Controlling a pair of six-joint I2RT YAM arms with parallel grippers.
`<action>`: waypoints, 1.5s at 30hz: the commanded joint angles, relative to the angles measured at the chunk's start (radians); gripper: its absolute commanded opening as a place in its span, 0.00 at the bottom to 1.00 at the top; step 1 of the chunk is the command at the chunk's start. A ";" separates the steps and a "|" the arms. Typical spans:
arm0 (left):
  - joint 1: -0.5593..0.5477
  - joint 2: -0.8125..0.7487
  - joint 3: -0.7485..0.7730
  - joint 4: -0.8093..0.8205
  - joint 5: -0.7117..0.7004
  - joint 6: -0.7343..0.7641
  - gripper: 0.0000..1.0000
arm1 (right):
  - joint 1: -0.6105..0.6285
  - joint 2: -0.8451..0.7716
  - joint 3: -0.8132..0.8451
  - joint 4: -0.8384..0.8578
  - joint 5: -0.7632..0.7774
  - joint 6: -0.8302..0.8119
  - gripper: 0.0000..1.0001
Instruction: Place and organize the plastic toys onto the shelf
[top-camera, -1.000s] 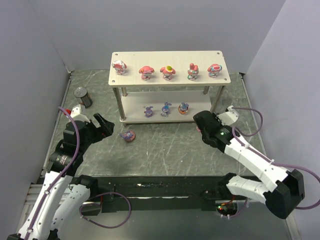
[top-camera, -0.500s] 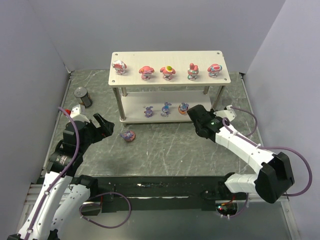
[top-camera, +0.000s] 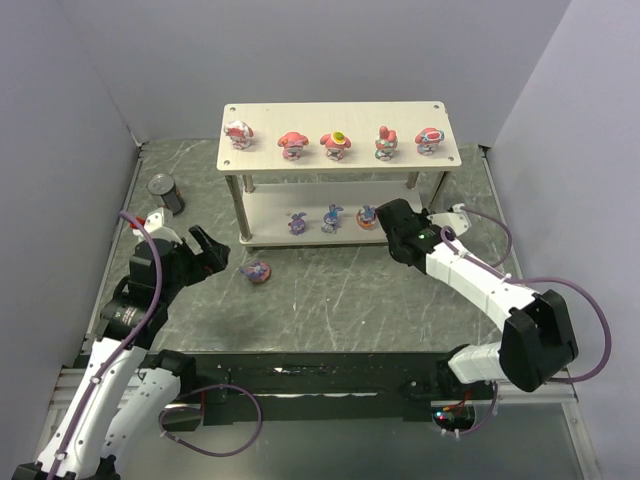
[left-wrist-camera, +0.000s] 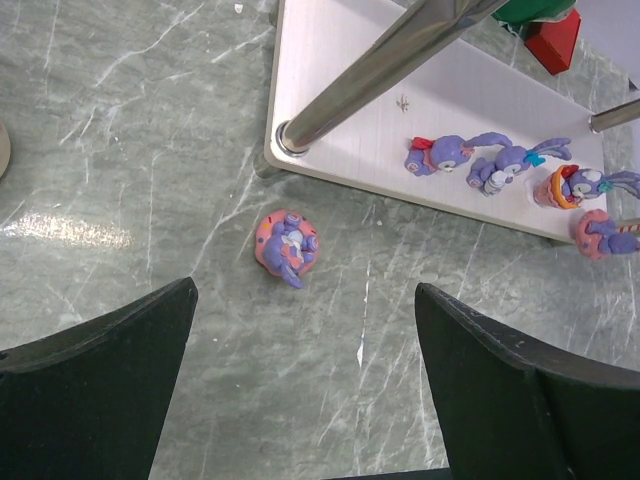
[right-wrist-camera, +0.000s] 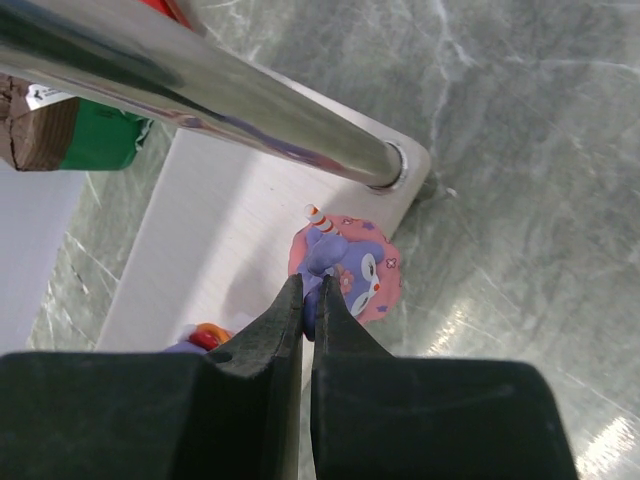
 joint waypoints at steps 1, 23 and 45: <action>0.006 0.006 0.012 0.030 0.010 -0.002 0.96 | -0.009 0.030 0.075 0.103 0.040 -0.043 0.00; 0.006 0.015 0.013 0.030 0.008 -0.002 0.96 | -0.029 0.182 0.175 0.079 0.030 -0.022 0.05; 0.008 0.012 0.013 0.028 0.007 -0.002 0.96 | -0.031 0.158 0.210 0.047 0.046 -0.040 0.40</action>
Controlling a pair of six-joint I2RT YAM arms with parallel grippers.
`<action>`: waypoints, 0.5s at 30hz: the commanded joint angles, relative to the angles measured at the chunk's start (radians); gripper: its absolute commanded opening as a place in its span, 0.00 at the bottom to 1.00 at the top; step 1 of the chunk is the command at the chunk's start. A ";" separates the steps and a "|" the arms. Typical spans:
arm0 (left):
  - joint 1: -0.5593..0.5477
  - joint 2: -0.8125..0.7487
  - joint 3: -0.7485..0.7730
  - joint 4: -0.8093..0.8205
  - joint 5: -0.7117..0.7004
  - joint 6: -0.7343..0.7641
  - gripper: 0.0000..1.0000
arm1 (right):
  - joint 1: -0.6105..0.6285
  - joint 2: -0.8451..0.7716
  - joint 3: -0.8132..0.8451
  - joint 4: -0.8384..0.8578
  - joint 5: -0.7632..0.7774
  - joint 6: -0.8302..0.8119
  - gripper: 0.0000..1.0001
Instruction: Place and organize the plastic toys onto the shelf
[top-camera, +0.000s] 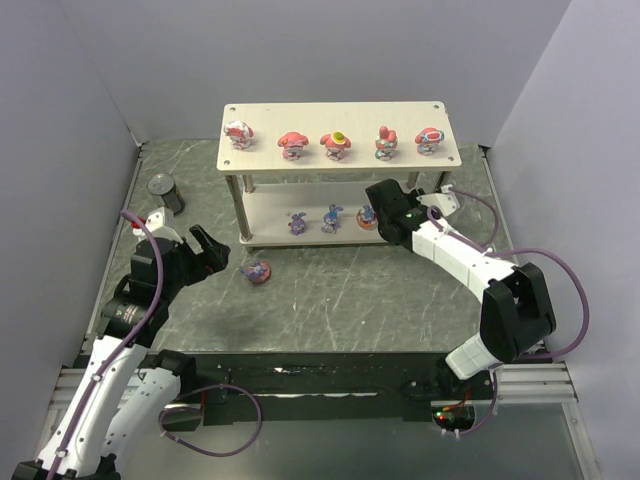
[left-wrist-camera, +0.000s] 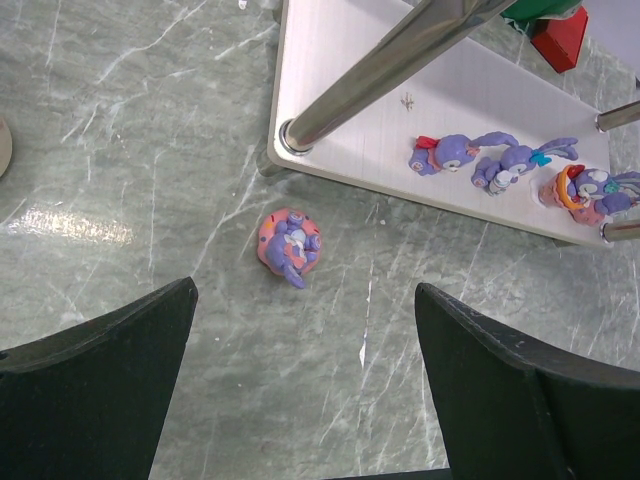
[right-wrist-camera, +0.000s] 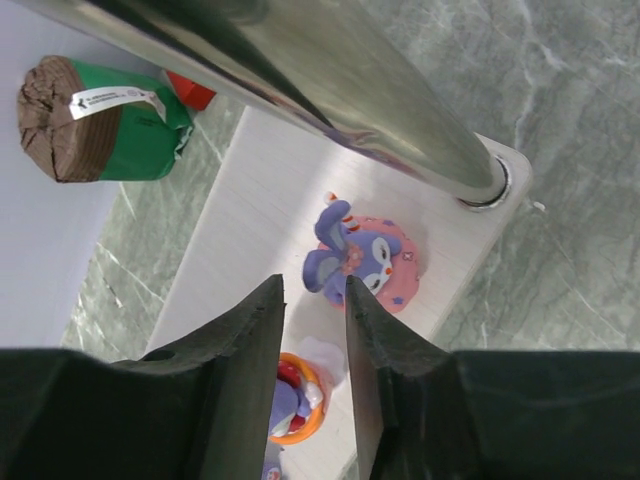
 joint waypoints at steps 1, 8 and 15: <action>0.005 -0.001 0.013 0.029 0.007 -0.001 0.96 | -0.009 -0.032 0.038 -0.004 0.046 -0.020 0.40; 0.005 -0.003 0.013 0.029 0.007 -0.001 0.96 | -0.009 -0.079 0.003 0.022 0.034 -0.047 0.46; 0.006 0.002 0.018 0.024 0.001 -0.009 0.96 | -0.009 -0.153 -0.046 0.051 0.019 -0.095 0.58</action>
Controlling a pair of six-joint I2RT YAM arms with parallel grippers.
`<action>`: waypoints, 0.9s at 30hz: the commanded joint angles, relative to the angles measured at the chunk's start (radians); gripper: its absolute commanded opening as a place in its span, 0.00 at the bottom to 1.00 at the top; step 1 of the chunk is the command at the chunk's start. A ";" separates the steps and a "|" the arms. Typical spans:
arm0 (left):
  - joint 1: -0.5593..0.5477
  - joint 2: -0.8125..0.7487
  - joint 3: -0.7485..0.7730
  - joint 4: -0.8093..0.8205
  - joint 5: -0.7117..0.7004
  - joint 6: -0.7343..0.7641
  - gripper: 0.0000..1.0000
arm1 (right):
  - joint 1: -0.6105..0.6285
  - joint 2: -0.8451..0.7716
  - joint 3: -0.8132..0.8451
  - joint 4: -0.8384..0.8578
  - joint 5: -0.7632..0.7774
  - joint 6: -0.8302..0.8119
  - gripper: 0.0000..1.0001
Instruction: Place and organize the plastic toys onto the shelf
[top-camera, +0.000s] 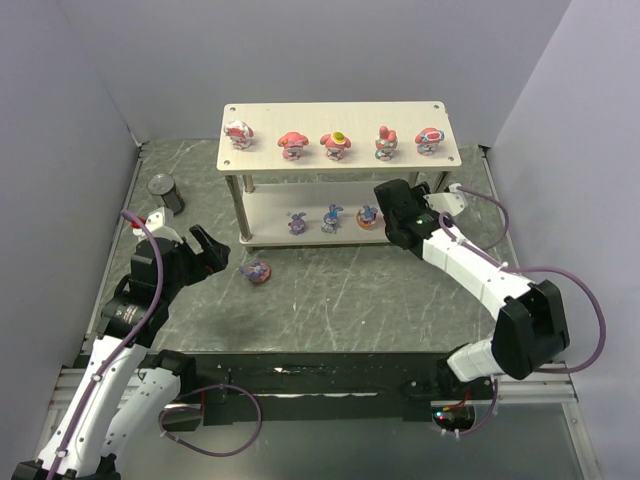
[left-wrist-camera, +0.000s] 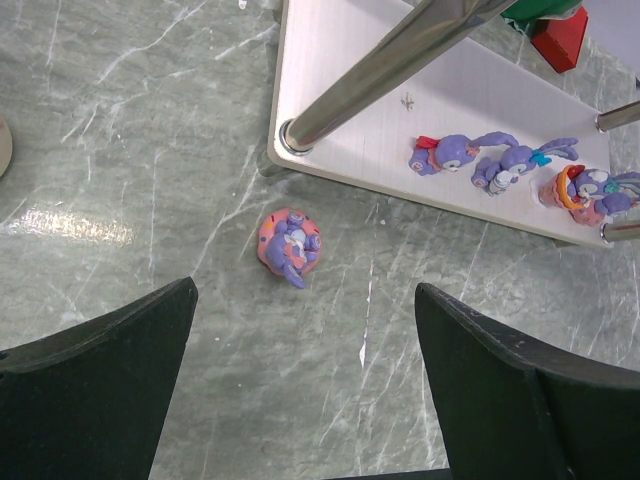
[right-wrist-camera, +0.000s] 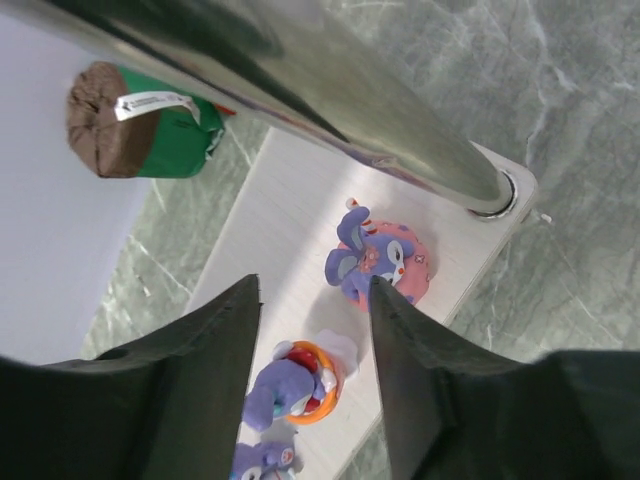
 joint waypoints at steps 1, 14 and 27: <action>0.008 0.005 0.019 0.021 -0.001 -0.009 0.96 | -0.008 -0.073 -0.030 0.011 0.019 -0.030 0.59; 0.013 0.123 -0.026 0.104 0.199 -0.091 0.96 | 0.004 -0.282 -0.289 0.065 -0.225 -0.183 0.64; 0.013 0.365 -0.165 0.268 0.349 -0.251 0.79 | 0.025 -0.372 -0.508 0.215 -0.385 -0.254 0.65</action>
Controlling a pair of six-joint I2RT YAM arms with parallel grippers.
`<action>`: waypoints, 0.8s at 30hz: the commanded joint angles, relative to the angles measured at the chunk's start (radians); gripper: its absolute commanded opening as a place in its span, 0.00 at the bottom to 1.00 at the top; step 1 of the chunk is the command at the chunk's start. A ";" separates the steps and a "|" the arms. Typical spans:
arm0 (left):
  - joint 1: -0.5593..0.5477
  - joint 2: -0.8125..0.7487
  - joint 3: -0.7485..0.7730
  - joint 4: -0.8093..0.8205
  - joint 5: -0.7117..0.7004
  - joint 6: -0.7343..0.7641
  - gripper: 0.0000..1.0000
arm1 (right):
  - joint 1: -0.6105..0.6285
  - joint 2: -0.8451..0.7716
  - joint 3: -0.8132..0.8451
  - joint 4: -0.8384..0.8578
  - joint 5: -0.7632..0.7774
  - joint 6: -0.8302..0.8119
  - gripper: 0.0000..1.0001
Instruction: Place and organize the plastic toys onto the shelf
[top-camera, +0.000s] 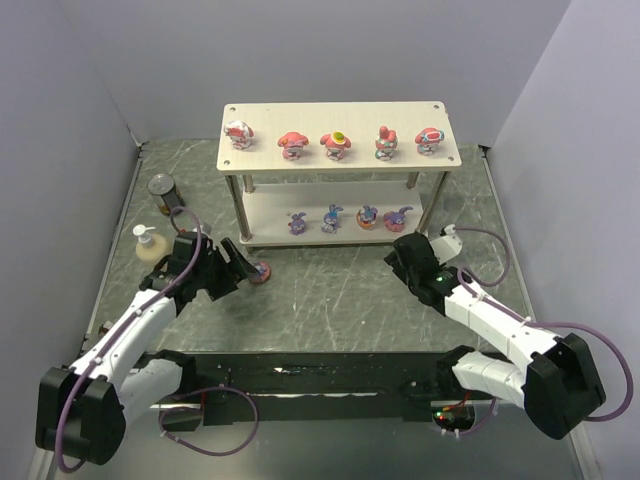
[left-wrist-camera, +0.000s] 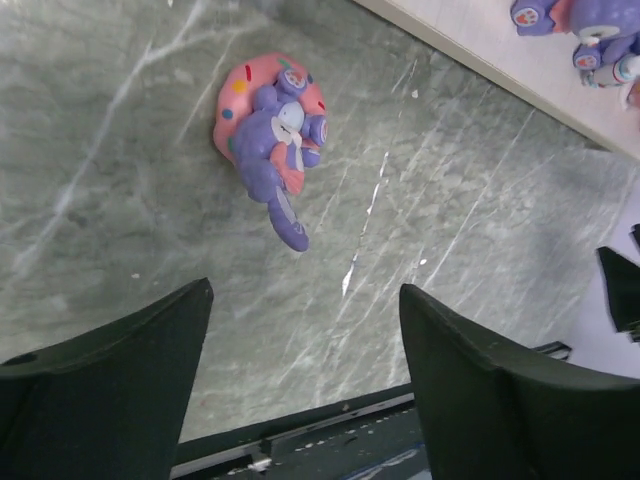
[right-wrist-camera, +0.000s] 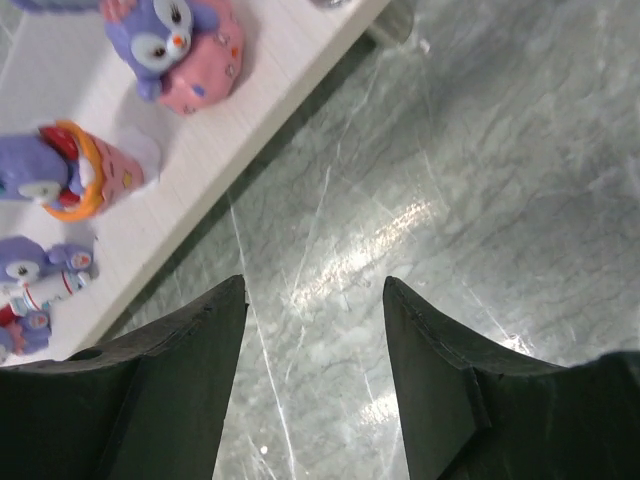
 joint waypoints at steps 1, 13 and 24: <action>0.002 0.023 0.002 0.096 0.039 -0.067 0.78 | 0.007 -0.009 -0.023 0.092 -0.040 -0.037 0.65; 0.002 0.235 0.076 0.131 -0.013 -0.092 0.54 | 0.005 -0.044 -0.084 0.141 -0.029 -0.066 0.66; 0.002 0.227 0.143 0.020 -0.068 -0.021 0.01 | -0.001 -0.090 -0.102 0.138 0.002 -0.088 0.67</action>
